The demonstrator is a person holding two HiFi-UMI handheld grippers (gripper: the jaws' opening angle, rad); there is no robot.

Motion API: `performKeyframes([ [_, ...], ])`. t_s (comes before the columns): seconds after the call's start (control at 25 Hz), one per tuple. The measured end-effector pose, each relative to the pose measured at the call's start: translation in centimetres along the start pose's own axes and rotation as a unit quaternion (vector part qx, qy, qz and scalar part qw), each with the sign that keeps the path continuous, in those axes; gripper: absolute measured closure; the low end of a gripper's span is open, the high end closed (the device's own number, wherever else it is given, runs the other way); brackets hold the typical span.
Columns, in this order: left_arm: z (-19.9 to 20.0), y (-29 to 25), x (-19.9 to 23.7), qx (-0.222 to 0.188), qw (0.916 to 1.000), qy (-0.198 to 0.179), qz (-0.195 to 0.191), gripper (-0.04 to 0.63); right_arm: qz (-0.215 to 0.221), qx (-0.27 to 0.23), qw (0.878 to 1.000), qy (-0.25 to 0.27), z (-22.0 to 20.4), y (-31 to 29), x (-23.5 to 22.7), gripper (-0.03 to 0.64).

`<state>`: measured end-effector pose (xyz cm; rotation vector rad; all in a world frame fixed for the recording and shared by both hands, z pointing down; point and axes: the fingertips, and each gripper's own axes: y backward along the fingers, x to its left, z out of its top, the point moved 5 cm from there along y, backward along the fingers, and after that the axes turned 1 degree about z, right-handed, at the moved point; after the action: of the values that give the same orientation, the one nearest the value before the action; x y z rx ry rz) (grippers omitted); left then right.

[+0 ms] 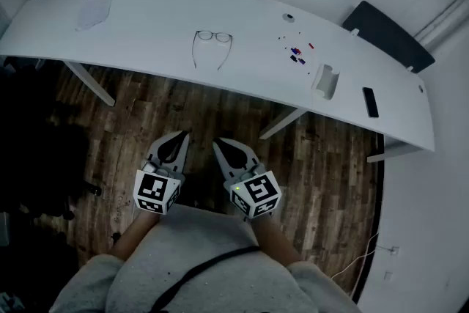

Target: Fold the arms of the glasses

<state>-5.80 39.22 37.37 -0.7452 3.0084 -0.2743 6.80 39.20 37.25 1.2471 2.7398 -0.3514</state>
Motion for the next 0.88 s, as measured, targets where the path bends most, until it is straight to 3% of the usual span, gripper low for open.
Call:
performKeyframes([
  [0.4, 0.3, -1.0, -0.3, 0.000, 0.9999, -0.014, 0.001, 0.580, 0.005, -0.002, 1.000, 0.000, 0.1, -0.2, -0.8, 0.597],
  [0.88, 0.7, -9.5, 6.1, -0.002, 0.9999, -0.003, -0.010, 0.580, 0.013, -0.007, 0.999, -0.031, 1.2, -7.8, -7.3, 0.597],
])
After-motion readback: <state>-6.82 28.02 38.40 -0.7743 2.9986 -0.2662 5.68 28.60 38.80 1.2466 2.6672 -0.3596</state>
